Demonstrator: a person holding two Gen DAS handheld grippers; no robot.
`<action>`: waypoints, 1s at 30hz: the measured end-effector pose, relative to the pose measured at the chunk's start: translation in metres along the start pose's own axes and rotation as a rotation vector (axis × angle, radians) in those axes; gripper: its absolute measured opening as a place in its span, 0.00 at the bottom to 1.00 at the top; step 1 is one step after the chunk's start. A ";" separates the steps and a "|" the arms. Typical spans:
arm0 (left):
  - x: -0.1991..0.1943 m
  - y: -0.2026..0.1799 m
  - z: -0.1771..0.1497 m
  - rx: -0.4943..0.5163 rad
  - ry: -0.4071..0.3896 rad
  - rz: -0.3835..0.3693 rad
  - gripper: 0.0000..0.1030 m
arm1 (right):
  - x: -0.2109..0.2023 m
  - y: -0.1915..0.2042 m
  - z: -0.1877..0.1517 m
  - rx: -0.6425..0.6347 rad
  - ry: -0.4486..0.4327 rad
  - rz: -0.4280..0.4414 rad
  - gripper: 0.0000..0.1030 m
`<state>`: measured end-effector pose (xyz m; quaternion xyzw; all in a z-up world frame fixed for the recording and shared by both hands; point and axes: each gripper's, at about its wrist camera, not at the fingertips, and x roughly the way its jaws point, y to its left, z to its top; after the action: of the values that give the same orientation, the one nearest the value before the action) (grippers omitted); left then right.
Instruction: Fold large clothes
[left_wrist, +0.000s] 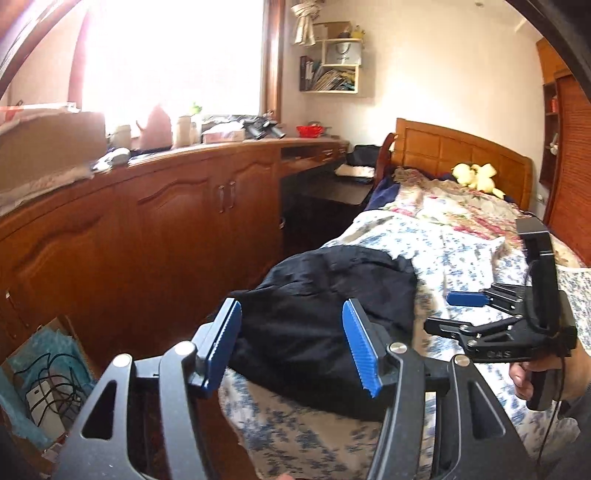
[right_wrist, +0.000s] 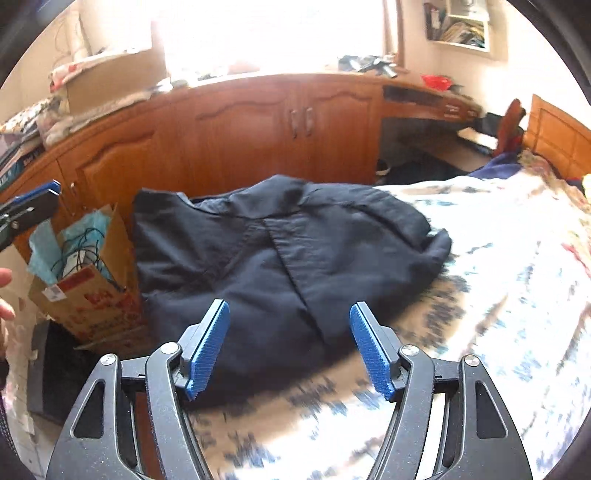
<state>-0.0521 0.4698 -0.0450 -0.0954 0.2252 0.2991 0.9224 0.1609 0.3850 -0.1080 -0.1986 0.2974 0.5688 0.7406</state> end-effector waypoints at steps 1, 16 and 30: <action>-0.003 -0.010 0.002 0.007 -0.007 -0.007 0.55 | -0.013 -0.002 -0.003 0.004 -0.010 -0.002 0.72; -0.017 -0.135 -0.001 0.069 0.037 -0.124 0.55 | -0.149 -0.048 -0.061 0.078 -0.105 -0.106 0.85; -0.003 -0.247 -0.056 0.139 0.139 -0.275 0.55 | -0.224 -0.094 -0.154 0.167 -0.134 -0.258 0.88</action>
<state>0.0728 0.2522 -0.0824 -0.0817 0.2933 0.1464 0.9412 0.1789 0.0993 -0.0774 -0.1344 0.2654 0.4541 0.8398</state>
